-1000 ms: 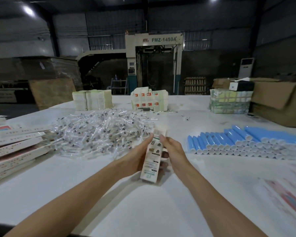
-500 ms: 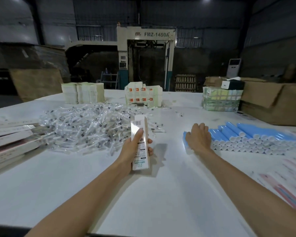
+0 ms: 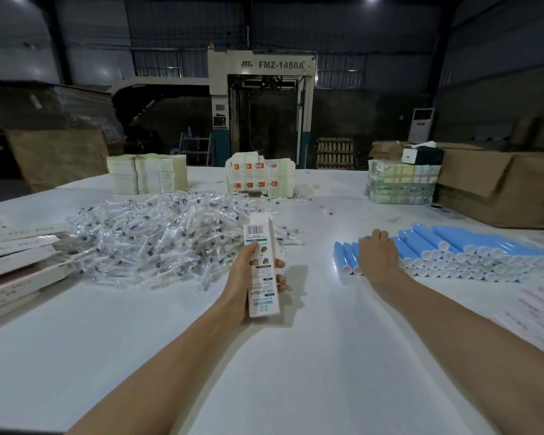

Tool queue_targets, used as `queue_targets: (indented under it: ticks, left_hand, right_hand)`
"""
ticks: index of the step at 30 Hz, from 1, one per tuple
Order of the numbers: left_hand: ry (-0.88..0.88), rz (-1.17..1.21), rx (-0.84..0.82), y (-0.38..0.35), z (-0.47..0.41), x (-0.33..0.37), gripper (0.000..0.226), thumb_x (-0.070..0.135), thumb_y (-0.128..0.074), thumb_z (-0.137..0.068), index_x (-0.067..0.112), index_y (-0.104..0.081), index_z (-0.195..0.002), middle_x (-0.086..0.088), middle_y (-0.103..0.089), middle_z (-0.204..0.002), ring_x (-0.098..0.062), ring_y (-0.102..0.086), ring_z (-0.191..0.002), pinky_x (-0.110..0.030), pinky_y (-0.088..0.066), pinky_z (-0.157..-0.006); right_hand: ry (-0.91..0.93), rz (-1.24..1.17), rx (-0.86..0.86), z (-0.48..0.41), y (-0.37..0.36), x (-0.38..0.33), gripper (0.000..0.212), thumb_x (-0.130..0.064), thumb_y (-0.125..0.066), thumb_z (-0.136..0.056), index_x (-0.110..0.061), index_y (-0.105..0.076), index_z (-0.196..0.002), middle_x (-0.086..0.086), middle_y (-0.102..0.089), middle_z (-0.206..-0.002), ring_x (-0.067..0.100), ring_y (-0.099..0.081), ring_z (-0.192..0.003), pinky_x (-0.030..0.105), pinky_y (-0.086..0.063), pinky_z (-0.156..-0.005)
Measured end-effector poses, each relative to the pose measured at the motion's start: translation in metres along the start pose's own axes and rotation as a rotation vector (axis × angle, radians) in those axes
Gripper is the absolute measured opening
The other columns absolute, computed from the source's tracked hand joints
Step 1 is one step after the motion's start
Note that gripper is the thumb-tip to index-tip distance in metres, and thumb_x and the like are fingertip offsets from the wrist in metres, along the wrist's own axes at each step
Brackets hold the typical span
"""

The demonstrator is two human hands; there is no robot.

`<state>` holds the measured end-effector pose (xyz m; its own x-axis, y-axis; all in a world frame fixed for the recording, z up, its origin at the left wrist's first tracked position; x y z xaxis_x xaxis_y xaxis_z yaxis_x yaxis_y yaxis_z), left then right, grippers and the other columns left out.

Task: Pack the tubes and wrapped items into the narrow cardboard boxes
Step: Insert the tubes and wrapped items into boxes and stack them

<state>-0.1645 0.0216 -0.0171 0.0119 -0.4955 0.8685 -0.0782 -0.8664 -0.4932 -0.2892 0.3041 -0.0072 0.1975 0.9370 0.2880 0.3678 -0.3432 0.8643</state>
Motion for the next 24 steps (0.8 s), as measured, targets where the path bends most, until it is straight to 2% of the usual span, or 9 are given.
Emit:
queue_targets:
  ticks: [6,9,10,12,14,16,18,21,24]
  left_hand:
    - [-0.057,-0.021,-0.011,-0.004,0.000,-0.001,0.028,0.028,-0.044,-0.111,0.014,-0.063,-0.126,-0.023,-0.078,-0.118,-0.040,-0.077,-0.087,-0.051,-0.068,-0.073]
    - [-0.036,-0.041,0.004,-0.003,0.001,-0.002,0.029,0.028,-0.050,-0.112,0.017,-0.077,-0.114,-0.022,-0.079,-0.117,-0.043,-0.079,-0.095,-0.051,-0.067,-0.073]
    - [-0.030,-0.056,0.010,-0.003,0.001,-0.002,0.032,0.028,-0.051,-0.112,0.018,-0.081,-0.108,-0.022,-0.079,-0.115,-0.043,-0.079,-0.095,-0.051,-0.067,-0.073]
    - [-0.048,-0.104,0.031,-0.001,0.001,-0.001,0.026,0.027,-0.055,-0.112,0.014,-0.078,-0.116,-0.020,-0.079,-0.116,-0.040,-0.079,-0.100,-0.047,-0.066,-0.074]
    - [-0.093,-0.190,0.052,0.000,0.002,0.001,0.023,0.027,-0.062,-0.109,0.012,-0.073,-0.122,-0.014,-0.081,-0.114,-0.032,-0.079,-0.102,-0.041,-0.065,-0.077]
    - [-0.140,-0.248,0.035,0.000,0.003,0.003,0.019,0.027,-0.067,-0.106,0.017,-0.078,-0.117,-0.009,-0.082,-0.112,-0.023,-0.079,-0.101,-0.031,-0.064,-0.077]
    - [-0.177,-0.281,0.009,-0.002,0.004,0.005,0.019,0.025,-0.071,-0.104,0.017,-0.079,-0.119,-0.007,-0.082,-0.114,-0.021,-0.079,-0.103,-0.027,-0.063,-0.078]
    - [-0.203,-0.313,0.000,-0.003,0.003,0.007,0.023,0.023,-0.074,-0.102,0.014,-0.078,-0.123,-0.006,-0.082,-0.115,-0.020,-0.079,-0.106,-0.026,-0.063,-0.079]
    - [-0.203,-0.321,-0.008,-0.003,0.000,0.006,0.028,0.022,-0.078,-0.098,0.014,-0.075,-0.124,-0.006,-0.082,-0.114,-0.021,-0.079,-0.104,-0.027,-0.063,-0.078]
  right_hand:
    - [0.015,-0.016,-0.014,0.010,0.003,-0.009,0.016,-0.017,-0.053,-0.106,-0.016,-0.063,-0.119,0.005,-0.065,-0.123,0.024,-0.059,-0.119,0.031,-0.044,-0.102]
    - [0.012,-0.091,-0.040,0.015,0.006,-0.013,0.020,-0.008,-0.065,-0.097,-0.014,-0.063,-0.115,0.004,-0.068,-0.119,0.023,-0.062,-0.118,0.029,-0.047,-0.097]
    - [0.012,-0.117,-0.045,0.016,0.007,-0.014,0.021,-0.007,-0.067,-0.095,-0.013,-0.063,-0.115,0.004,-0.068,-0.118,0.023,-0.063,-0.118,0.028,-0.047,-0.094]
    - [0.011,-0.148,-0.017,0.019,0.009,-0.014,0.022,-0.005,-0.067,-0.095,-0.013,-0.062,-0.115,0.003,-0.067,-0.117,0.021,-0.062,-0.117,0.026,-0.047,-0.093]
    - [0.016,-0.152,0.060,0.020,0.010,-0.012,0.019,-0.005,-0.066,-0.096,-0.012,-0.060,-0.114,0.004,-0.066,-0.115,0.021,-0.061,-0.114,0.026,-0.045,-0.096]
    - [0.010,-0.244,0.124,0.021,0.009,-0.008,0.013,-0.008,-0.064,-0.098,-0.007,-0.060,-0.110,0.008,-0.064,-0.111,0.025,-0.058,-0.110,0.031,-0.043,-0.098]
    - [-0.068,-0.542,0.129,0.021,0.007,-0.002,0.006,-0.006,-0.059,-0.100,-0.001,-0.062,-0.102,0.017,-0.062,-0.106,0.034,-0.056,-0.107,0.039,-0.043,-0.091]
    - [-0.197,-1.150,0.027,0.024,0.020,0.005,0.025,-0.010,-0.052,-0.105,-0.006,-0.057,-0.081,0.010,-0.059,-0.079,0.031,-0.056,-0.082,0.038,-0.040,-0.063]
    - [-0.164,-1.604,0.036,0.027,0.062,0.005,0.018,-0.022,-0.055,-0.108,-0.010,-0.066,-0.100,0.001,-0.066,-0.088,0.020,-0.060,-0.083,0.030,-0.047,-0.070]
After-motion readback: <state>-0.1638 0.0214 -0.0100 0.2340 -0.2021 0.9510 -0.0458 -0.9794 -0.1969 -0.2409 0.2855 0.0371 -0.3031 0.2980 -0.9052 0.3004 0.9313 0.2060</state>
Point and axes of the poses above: each hand's wrist, its own z-axis away from the middle knuckle, its own y-axis out of the back of the hand, x = y × z, the point moved 2 cm from there along -z, towards the middle knuckle
